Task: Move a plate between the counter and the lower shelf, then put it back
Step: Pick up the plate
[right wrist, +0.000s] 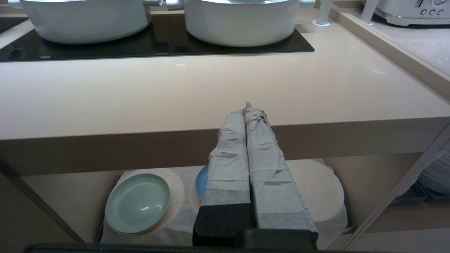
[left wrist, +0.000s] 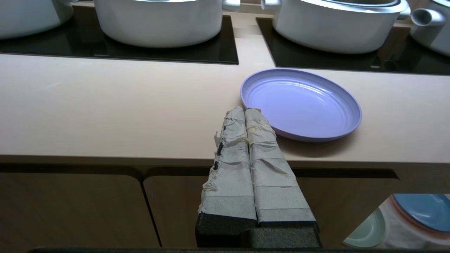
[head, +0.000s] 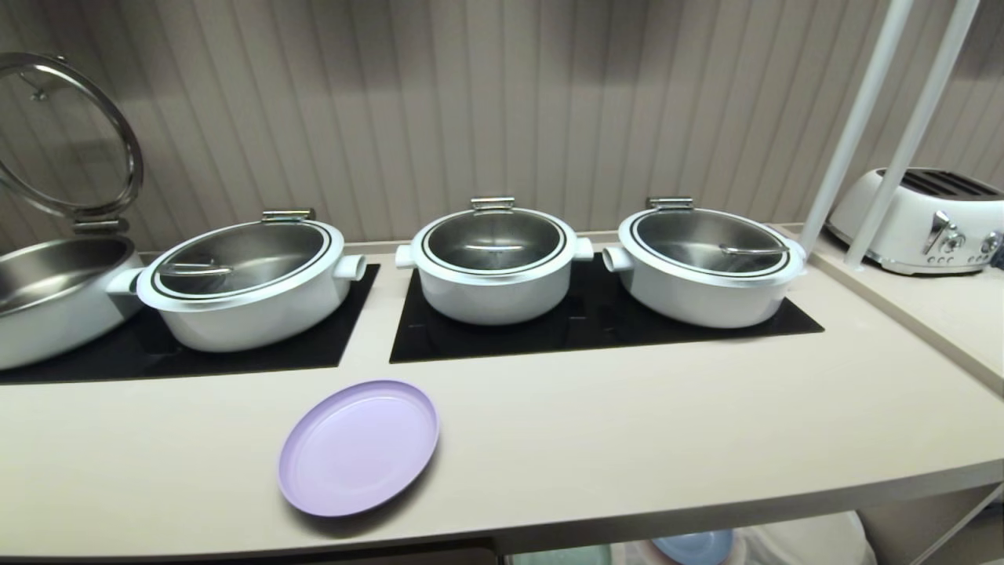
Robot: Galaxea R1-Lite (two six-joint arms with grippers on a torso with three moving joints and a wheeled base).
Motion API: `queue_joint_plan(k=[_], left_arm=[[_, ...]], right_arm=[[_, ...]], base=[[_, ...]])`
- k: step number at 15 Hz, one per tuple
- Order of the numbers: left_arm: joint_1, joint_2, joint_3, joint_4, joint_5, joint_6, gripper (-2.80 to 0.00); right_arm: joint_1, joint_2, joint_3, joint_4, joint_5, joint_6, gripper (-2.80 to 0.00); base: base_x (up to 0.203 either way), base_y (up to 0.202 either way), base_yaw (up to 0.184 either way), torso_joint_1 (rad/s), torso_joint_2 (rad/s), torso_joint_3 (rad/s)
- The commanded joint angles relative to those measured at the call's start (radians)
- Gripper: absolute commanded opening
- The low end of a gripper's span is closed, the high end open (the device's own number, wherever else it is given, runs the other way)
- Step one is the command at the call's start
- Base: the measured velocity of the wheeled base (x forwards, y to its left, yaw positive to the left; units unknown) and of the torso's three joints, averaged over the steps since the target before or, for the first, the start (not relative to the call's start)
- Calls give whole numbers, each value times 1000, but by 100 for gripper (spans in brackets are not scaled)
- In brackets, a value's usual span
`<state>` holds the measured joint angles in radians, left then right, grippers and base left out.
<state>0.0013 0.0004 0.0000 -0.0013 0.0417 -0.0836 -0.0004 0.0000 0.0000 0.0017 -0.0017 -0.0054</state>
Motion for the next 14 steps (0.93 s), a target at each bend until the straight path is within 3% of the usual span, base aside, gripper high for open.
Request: queue_joint_plan(k=[1,6,10,14], left_arm=[[0,0,0,0,1,-1,-280],[0,0,0,0,1,-1,-280],[0,0,0,-1,1,-2,-280],[0,0,0,-2,1,-2,-280]], right_arm=[[-1,0,0,0,0,-1,-280],[-1,0,0,0,0,-1,-280],[0,0,0,0,0,-1,-280],[-1,0,0,0,0,-1,-280]], base=[[0,0,0,0,0,0],[0,0,0,0,0,0],[-132,0,1,-2,3,0],[0,0,0,0,0,0]])
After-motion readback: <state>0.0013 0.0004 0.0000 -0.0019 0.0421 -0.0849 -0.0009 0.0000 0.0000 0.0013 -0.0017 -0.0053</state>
